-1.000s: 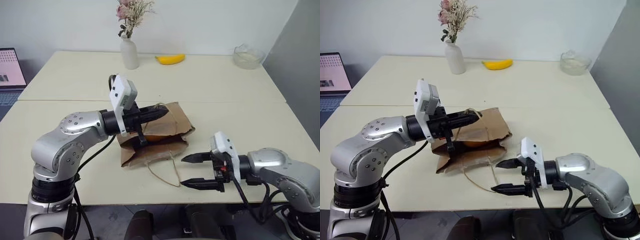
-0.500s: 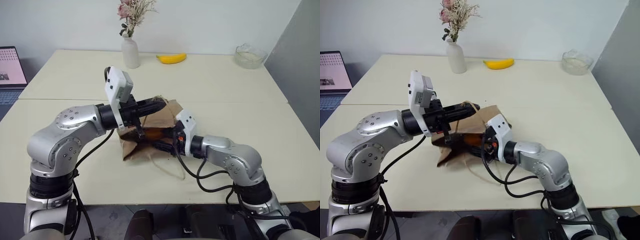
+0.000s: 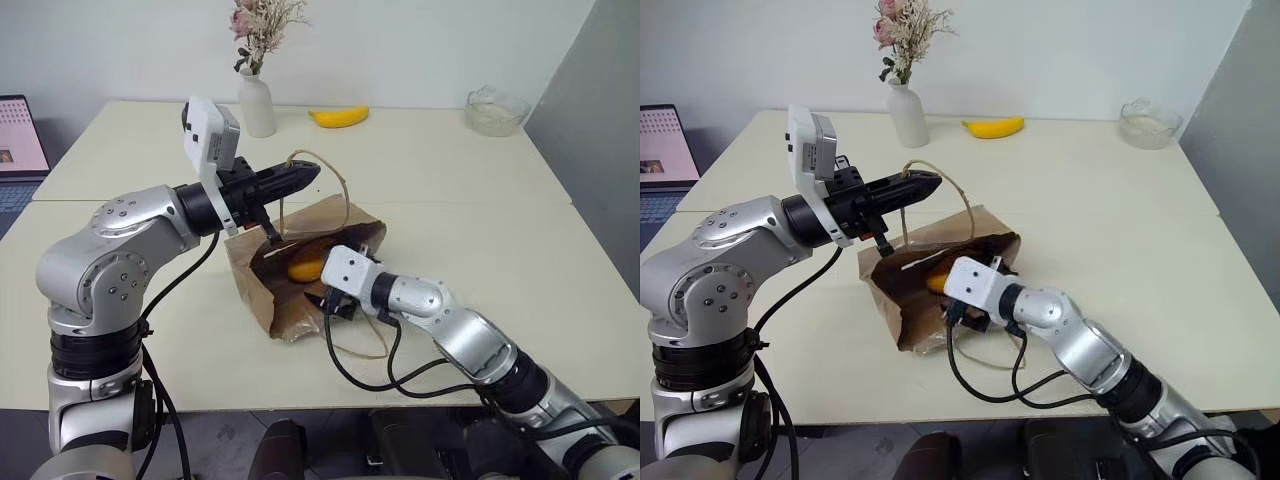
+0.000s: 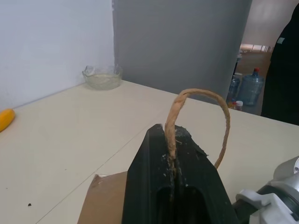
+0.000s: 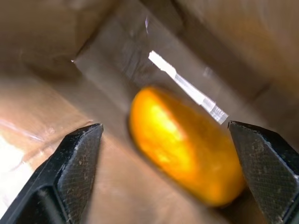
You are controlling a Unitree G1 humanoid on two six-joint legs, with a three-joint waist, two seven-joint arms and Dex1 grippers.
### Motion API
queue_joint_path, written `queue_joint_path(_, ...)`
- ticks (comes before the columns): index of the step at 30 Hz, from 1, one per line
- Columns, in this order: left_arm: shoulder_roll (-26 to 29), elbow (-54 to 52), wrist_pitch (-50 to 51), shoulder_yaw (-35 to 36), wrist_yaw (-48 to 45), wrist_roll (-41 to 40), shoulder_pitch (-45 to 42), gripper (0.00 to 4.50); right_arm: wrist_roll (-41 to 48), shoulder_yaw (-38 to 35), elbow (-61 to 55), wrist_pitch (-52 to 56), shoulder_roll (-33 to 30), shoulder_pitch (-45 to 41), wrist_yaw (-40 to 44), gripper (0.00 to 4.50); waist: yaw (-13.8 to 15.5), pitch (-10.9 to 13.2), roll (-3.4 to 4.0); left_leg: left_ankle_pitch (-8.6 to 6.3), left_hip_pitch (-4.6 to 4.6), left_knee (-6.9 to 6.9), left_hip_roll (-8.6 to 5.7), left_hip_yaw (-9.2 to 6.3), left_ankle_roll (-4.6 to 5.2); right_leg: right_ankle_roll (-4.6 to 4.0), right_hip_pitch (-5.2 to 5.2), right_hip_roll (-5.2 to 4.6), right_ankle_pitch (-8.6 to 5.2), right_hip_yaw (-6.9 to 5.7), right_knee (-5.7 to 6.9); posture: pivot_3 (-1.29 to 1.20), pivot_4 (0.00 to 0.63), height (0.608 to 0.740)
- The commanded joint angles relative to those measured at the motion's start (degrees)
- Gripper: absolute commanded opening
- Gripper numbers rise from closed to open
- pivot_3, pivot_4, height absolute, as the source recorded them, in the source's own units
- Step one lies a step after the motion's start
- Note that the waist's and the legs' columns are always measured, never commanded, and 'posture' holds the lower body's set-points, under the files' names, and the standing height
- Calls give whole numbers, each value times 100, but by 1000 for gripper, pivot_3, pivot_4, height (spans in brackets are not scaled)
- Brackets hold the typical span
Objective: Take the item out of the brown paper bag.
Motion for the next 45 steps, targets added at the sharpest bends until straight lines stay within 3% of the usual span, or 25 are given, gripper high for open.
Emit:
queue_joint_path(1, -9, -141, -50, 64, 13, -95, -38, 0, -456, 135, 306, -316, 57, -267, 256, 4486, 2, 0, 0, 0, 0, 0, 1, 0, 0, 0, 0, 0, 0, 0, 0, 0, 150, 740)
queue_joint_path(12, -44, -155, -67, 24, 17, -109, -44, 0, -1654, 495, 2370, -979, 434, -1158, 781, 4486, 2, 0, 0, 0, 0, -1, 1, 1, 0, -1, 0, -2, 0, 1, 0, 0, 150, 740)
queue_joint_path(16, 5, -148, -100, 39, 24, -35, -2, 0, -1642, 264, 2497, -1148, 568, -1120, 911, 3552, 0, 0, 0, 0, 0, 0, 0, 3, 0, -2, 0, -3, 1, 4, 1, 0, 150, 740)
queue_joint_path(18, 53, -117, -151, 41, 20, 58, 32, 0, -1590, 123, 2343, -1185, 561, -1061, 1024, 3323, 1, 0, 0, 0, 1, 1, 0, 1, 0, -2, 0, -3, 1, 3, 3, 0, 150, 740)
queue_joint_path(23, 116, 14, -366, -62, 94, 492, 69, 0, -1085, -381, 1503, -884, 422, -821, 1728, 3286, 9, 0, 1, 0, -1, 0, 1, 0, 0, -2, 0, -3, 1, 1, 2, 0, 150, 740)
queue_joint_path(32, 60, 302, -644, -190, 104, 1003, 8, 0, 923, -1498, 29, -87, -153, -630, 3470, 3228, 13, 1, 1, 0, 0, 0, 0, -2, 0, -2, 2, -3, 1, -1, 2, 0, 150, 740)
queue_joint_path(35, 43, 321, -678, -198, 108, 1044, 19, 0, 2166, -2322, -380, 650, -300, -578, 3852, 3212, 13, 2, 0, -1, -1, 0, 0, -1, 1, -2, 2, -4, 1, 0, 0, 0, 150, 740)
queue_joint_path(39, 75, 306, -700, -194, 84, 1092, 77, 0, 3162, -3480, -409, 1361, -459, -637, 3608, 3193, 15, 2, 0, -1, -1, 0, 1, -2, 1, -2, 2, -5, 1, -2, 2, 0, 150, 740)
queue_joint_path(41, 91, 300, -706, -187, 71, 1113, 110, 0, 3356, -3850, -298, 1499, -564, -685, 3408, 3192, 15, 2, 0, 0, 0, 0, 0, -2, 1, -2, 4, -5, 1, -2, 2, 0, 150, 740)
queue_joint_path(45, 136, 356, -762, -202, -1, 1193, 143, 0, 2307, -3801, 585, 512, -1584, -504, 3259, 3165, 15, 2, 0, -1, 1, 0, -4, 4, 1, -2, 4, -6, 1, 1, -1, 0, 150, 740)
